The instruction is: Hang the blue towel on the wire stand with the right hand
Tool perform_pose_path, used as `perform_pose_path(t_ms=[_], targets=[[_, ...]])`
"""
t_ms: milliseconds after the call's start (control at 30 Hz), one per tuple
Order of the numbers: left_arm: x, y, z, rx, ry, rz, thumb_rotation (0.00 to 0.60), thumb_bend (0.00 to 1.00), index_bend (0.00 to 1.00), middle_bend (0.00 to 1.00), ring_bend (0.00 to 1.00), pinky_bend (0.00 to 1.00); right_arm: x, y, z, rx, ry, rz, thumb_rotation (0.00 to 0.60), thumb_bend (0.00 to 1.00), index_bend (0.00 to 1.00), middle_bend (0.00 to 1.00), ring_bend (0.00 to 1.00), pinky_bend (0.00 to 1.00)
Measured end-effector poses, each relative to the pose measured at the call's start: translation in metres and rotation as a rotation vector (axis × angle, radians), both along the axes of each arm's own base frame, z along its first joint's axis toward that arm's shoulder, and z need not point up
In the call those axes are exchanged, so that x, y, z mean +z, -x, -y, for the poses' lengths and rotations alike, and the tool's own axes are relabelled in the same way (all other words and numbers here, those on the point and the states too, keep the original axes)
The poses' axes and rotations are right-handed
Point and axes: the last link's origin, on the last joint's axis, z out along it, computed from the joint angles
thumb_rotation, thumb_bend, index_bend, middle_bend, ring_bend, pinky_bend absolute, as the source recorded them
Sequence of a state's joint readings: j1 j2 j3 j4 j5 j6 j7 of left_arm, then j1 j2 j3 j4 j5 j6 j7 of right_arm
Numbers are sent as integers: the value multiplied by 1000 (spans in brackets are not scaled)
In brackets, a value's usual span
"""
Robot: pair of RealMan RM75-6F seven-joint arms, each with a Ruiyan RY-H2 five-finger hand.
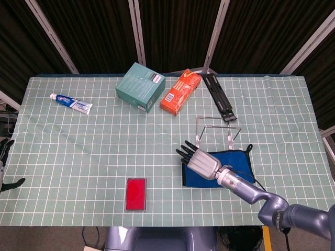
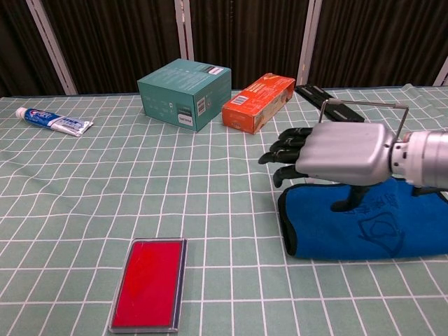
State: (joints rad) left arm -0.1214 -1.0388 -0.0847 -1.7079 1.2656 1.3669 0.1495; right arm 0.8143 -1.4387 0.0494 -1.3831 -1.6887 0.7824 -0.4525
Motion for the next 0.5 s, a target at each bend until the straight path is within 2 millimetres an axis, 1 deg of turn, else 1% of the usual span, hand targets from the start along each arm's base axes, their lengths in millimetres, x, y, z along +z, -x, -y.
perform_pose_path(t_ms=[133, 300, 500], targets=[[-1, 2, -2, 10, 3, -3, 600, 0, 0, 0, 0, 0, -11, -5, 7, 6, -2, -31, 600, 144, 249, 0, 0, 0], [-3, 4, -4, 18, 8, -6, 600, 0, 0, 0, 0, 0, -20, -6, 11, 17, -4, -82, 600, 145, 253, 0, 0, 0], [-4, 5, -5, 23, 13, -8, 600, 0, 0, 0, 0, 0, -21, 1, 15, 17, -3, -128, 600, 144, 257, 0, 0, 0]])
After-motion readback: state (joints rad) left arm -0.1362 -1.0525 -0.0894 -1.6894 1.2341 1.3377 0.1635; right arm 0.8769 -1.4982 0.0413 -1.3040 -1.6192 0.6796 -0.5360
